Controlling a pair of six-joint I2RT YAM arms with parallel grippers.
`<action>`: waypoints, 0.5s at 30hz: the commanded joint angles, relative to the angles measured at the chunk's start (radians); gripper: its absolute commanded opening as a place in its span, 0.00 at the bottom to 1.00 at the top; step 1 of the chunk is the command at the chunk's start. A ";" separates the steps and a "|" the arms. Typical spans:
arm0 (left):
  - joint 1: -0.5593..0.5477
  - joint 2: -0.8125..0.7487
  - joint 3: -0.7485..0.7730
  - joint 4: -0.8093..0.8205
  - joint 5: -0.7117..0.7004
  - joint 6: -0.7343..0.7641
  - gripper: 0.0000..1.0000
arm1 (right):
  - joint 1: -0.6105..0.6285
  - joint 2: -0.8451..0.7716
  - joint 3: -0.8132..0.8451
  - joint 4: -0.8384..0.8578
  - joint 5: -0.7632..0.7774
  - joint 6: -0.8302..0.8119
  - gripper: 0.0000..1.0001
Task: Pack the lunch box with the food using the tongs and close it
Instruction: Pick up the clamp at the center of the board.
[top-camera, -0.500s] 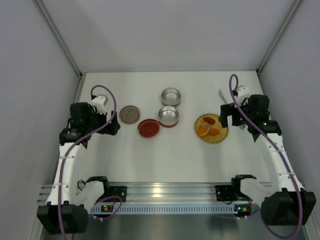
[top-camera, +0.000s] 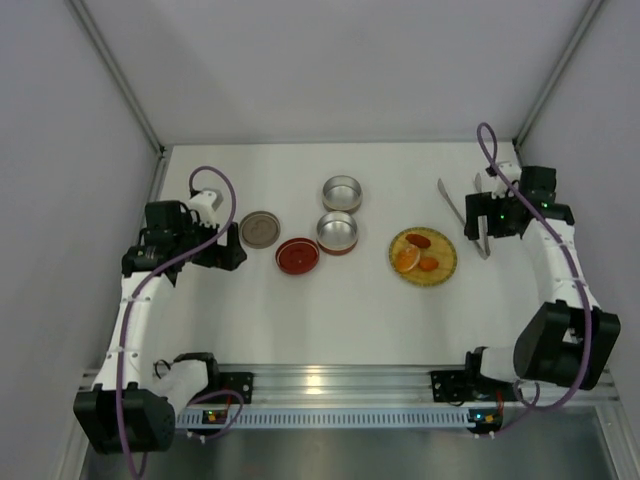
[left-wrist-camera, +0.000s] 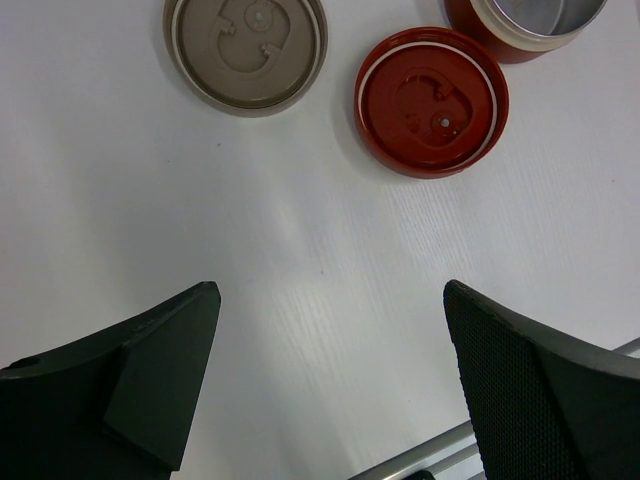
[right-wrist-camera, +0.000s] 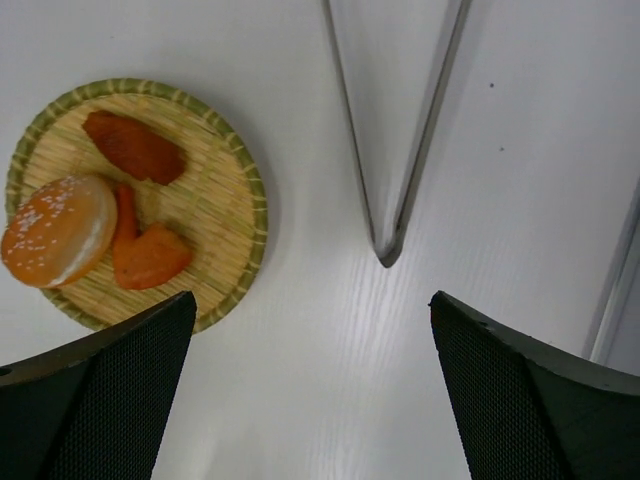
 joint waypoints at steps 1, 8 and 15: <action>-0.002 0.004 0.046 -0.008 0.056 0.011 0.99 | -0.071 0.066 0.085 -0.085 0.007 -0.059 0.99; -0.003 0.039 0.055 -0.016 0.093 0.014 0.98 | -0.102 0.253 0.156 -0.067 0.041 -0.086 0.99; -0.002 0.081 0.065 -0.022 0.119 0.024 0.98 | -0.100 0.402 0.179 0.031 0.073 -0.050 0.99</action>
